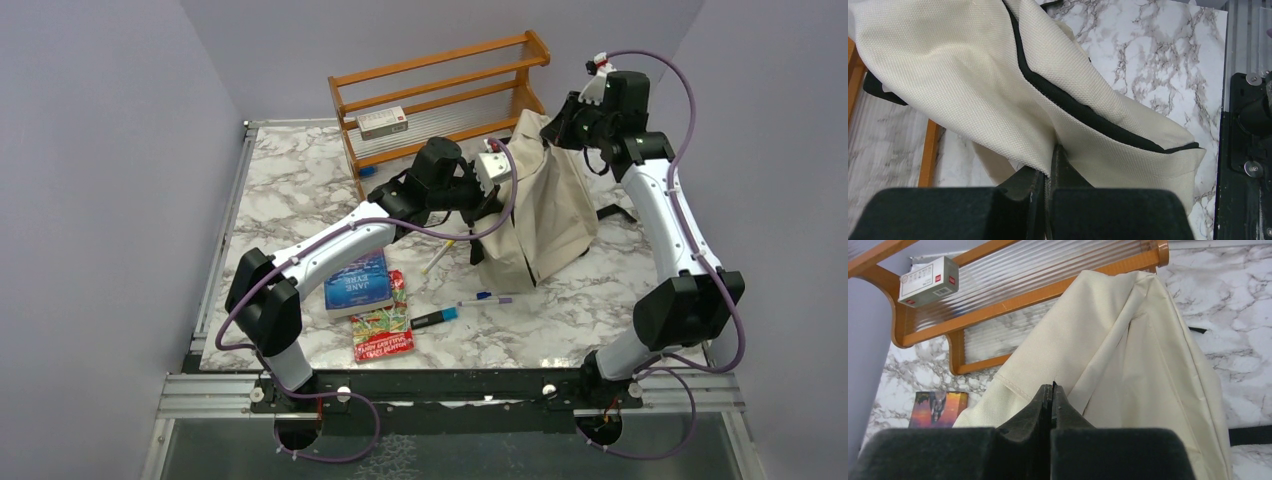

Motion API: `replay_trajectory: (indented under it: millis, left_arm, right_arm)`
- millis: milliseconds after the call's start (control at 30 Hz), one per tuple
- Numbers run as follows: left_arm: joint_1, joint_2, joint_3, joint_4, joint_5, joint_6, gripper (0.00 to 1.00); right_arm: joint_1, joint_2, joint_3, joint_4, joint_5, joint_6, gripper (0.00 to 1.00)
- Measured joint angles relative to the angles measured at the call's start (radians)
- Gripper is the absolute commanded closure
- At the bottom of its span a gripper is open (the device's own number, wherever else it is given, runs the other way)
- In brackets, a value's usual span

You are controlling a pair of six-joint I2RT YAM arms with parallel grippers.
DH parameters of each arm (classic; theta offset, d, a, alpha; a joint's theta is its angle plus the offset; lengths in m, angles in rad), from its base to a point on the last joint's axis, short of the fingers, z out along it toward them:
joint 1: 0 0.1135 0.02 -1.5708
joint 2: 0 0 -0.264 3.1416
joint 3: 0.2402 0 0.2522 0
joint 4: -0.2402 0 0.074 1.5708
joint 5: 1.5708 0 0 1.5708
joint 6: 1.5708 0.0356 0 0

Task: Pack the student bag
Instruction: Unzip the student bag at the center of the board.

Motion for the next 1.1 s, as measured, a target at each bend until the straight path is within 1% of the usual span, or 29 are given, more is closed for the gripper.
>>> replay_trajectory:
  millis: [167, 333, 467, 567, 633, 767, 933, 1100]
  left_arm:
    - [0.000, 0.000, -0.009, 0.003, -0.003, 0.000, 1.00]
    - [0.000, -0.007, -0.039, 0.032, -0.011, -0.014, 0.99]
    - [0.008, -0.017, -0.046, 0.057, -0.011, -0.052, 0.76]
    - [0.021, -0.034, -0.051, 0.086, -0.004, -0.089, 0.56]
    - [0.031, -0.055, -0.060, 0.123, -0.002, -0.131, 0.47]
    - [0.047, -0.108, -0.088, 0.180, -0.002, -0.186, 0.42]
    - [0.087, -0.174, -0.156, 0.297, -0.005, -0.312, 0.33]
    - [0.199, -0.159, -0.176, 0.352, -0.014, -0.480, 0.30]
  right_arm:
    - [0.000, -0.045, -0.045, 0.054, 0.000, -0.025, 0.99]
    - [0.000, -0.158, -0.145, 0.145, -0.010, -0.054, 0.99]
    - [0.000, -0.241, -0.212, 0.220, -0.065, -0.073, 0.99]
    - [0.000, -0.270, -0.241, 0.274, -0.132, -0.085, 0.99]
    - [0.000, -0.274, -0.252, 0.295, -0.177, -0.089, 0.99]
    - [0.000, -0.273, -0.268, 0.316, -0.257, -0.090, 0.99]
    - [0.000, -0.273, -0.269, 0.320, -0.351, -0.090, 0.99]
    - [0.000, -0.274, -0.304, 0.351, -0.436, -0.096, 0.99]
